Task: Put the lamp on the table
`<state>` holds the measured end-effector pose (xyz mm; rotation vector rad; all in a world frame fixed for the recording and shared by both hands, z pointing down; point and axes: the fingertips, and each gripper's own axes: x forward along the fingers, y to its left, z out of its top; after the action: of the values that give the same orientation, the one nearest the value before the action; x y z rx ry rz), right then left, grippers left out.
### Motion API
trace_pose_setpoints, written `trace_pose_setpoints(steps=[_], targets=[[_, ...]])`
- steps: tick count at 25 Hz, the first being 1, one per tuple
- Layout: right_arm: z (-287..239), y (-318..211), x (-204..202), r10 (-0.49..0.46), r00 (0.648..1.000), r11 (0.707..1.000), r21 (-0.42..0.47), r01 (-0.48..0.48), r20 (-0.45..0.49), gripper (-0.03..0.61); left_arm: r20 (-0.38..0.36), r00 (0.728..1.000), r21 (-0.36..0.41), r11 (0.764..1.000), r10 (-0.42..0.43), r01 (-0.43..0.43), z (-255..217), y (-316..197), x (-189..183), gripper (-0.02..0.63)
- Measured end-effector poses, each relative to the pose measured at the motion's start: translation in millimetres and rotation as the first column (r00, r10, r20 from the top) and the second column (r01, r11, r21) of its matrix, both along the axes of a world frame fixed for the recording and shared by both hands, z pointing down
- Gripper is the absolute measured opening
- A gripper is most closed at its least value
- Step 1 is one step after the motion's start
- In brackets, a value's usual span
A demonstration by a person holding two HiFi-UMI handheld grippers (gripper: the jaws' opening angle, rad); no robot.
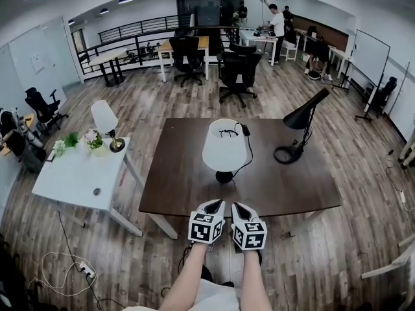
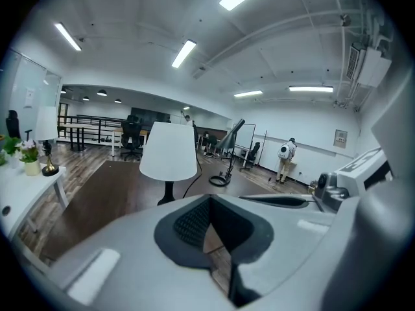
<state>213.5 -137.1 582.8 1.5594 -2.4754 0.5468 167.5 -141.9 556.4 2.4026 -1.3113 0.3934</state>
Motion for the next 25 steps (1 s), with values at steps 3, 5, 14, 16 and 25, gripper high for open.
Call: trace_pose_setpoints(steps=[3, 5, 14, 16, 25], targets=[[2, 0, -3, 0.0, 1.0, 1.0, -0.005, 0.0, -0.001, 0.023, -0.004, 1.0, -0.003, 1.0, 0.003, -0.003, 1, 0, -1, 0.002], [3, -1, -6, 0.001, 1.0, 1.0, -0.007, -0.001, -0.001, 0.023, -0.005, 1.0, -0.006, 1.0, 0.004, -0.004, 3, -2, -4, 0.002], [-1, -27, -12, 0.015, 1.0, 1.0, -0.02, -0.015, -0.01, 0.023, -0.003, 1.0, -0.023, 1.0, 0.003, -0.003, 0, -31, -18, 0.002], [-6, -34, -13, 0.02, 1.0, 1.0, -0.013, -0.02, -0.012, 0.023, -0.01, 1.0, -0.02, 1.0, -0.003, 0.003, -4, -38, -22, 0.002], [4, -53, -17, 0.04, 0.999, 0.999, -0.036, -0.04, 0.004, 0.022, -0.003, 1.0, -0.03, 1.0, -0.004, 0.004, -1, -56, -35, 0.002]])
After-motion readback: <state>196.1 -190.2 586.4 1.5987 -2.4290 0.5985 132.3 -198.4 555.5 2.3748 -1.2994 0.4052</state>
